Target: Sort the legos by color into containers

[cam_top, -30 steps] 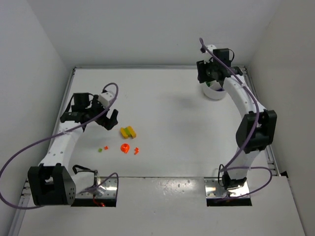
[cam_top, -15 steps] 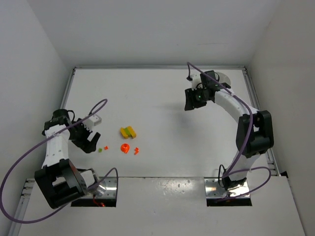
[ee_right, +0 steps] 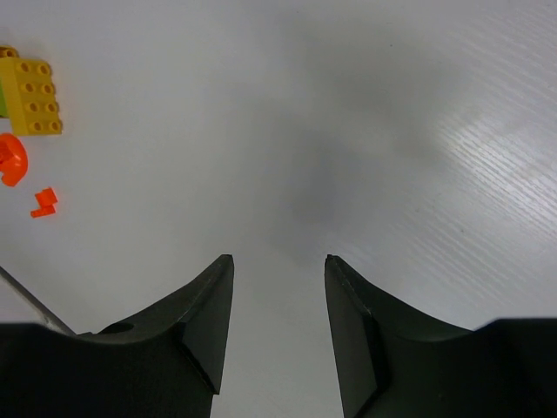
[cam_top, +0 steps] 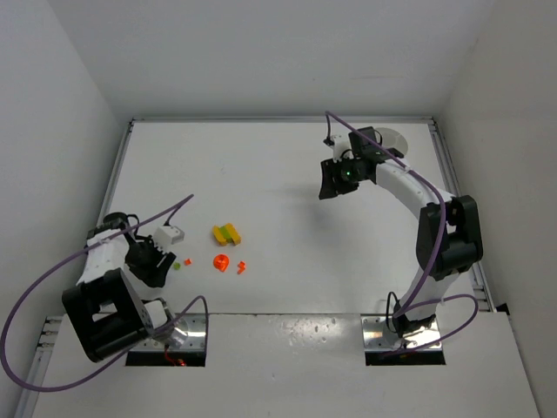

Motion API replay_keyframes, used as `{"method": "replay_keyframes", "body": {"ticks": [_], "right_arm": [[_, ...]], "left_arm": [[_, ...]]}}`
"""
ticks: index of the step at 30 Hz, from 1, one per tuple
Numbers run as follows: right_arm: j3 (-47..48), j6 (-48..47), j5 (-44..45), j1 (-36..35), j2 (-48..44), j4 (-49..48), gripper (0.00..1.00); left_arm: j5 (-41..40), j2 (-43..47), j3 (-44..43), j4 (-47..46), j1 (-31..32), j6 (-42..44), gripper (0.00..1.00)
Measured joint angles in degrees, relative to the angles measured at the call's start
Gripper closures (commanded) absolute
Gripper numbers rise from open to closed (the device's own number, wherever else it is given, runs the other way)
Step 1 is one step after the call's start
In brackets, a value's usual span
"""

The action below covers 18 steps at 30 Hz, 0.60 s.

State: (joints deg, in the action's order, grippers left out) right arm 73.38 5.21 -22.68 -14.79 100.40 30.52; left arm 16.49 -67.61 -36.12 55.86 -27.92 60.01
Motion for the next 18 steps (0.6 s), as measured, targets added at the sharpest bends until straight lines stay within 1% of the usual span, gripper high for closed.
{"method": "replay_keyframes", "body": {"ticks": [4,8,10,11,17,18], "right_arm": [[0.0,0.1,-1.2,-0.4,0.2,-0.1,0.54],[-0.1,0.3,-1.7,-0.8,0.9,-0.9,0.55],[-0.7,0.5,-1.9,-0.9,0.9,-1.9,0.55],[-1.0,0.6,-2.0,-0.9,0.9,-2.0,0.55],[-1.5,0.8,-2.1,-0.9,1.4,-2.1,0.55],[-1.5,0.8,-2.2,-0.9,1.4,-2.0,0.55]], "left_arm": [[0.1,-3.0,-1.5,-1.0,0.3,-1.4,0.4],[0.4,-5.5,-3.1,-2.1,1.9,-2.6,0.4],[0.7,-5.8,-3.4,-2.3,3.3,-3.1,0.36],[1.0,-5.9,-3.5,-2.4,4.0,-3.3,0.36],[2.8,-6.6,-3.6,-4.9,12.0,-7.0,0.36],[2.9,-6.6,-3.6,-5.7,13.4,-7.8,0.38]]}}
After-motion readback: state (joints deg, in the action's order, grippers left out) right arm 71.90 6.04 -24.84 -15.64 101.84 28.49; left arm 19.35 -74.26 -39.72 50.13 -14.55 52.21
